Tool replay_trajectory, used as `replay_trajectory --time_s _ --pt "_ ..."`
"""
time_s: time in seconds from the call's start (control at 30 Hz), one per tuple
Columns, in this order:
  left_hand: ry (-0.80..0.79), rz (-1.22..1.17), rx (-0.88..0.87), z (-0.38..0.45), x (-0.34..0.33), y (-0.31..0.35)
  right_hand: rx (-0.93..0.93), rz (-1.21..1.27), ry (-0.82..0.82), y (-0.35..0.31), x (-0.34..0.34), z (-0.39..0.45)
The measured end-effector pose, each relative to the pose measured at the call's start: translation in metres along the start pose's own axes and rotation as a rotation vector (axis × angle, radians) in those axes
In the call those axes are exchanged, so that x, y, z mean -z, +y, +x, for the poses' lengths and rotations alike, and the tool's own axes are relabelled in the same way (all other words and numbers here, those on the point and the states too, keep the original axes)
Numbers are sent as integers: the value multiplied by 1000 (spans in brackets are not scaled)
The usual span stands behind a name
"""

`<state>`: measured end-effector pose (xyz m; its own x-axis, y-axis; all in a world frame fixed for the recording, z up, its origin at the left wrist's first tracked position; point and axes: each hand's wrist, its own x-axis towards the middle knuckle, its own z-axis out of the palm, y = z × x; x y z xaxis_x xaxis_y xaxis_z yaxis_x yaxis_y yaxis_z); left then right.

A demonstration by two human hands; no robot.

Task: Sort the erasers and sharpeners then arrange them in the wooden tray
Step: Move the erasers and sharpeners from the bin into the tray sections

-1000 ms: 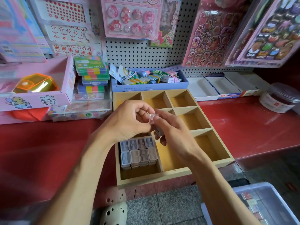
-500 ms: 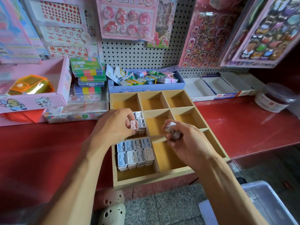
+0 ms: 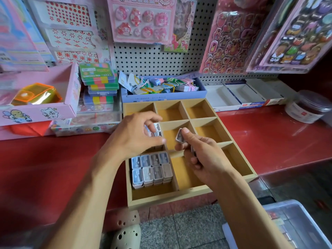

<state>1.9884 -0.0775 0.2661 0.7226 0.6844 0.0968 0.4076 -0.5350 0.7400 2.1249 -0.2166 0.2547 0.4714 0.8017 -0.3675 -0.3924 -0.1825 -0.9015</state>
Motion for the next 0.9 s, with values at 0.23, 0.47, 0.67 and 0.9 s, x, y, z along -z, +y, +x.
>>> replay_trajectory --time_s 0.23,0.47,0.67,0.9 --pt "-118 -237 -143 -3 -7 14 76 -127 -99 -4 -9 4" --pt "-36 -129 -84 -2 3 -3 -16 -29 6 -3 -16 11" --pt "42 188 100 -4 20 -39 -9 155 83 -3 -7 11" --pt "20 248 89 -2 8 -33 61 13 -10 -2 -2 2"
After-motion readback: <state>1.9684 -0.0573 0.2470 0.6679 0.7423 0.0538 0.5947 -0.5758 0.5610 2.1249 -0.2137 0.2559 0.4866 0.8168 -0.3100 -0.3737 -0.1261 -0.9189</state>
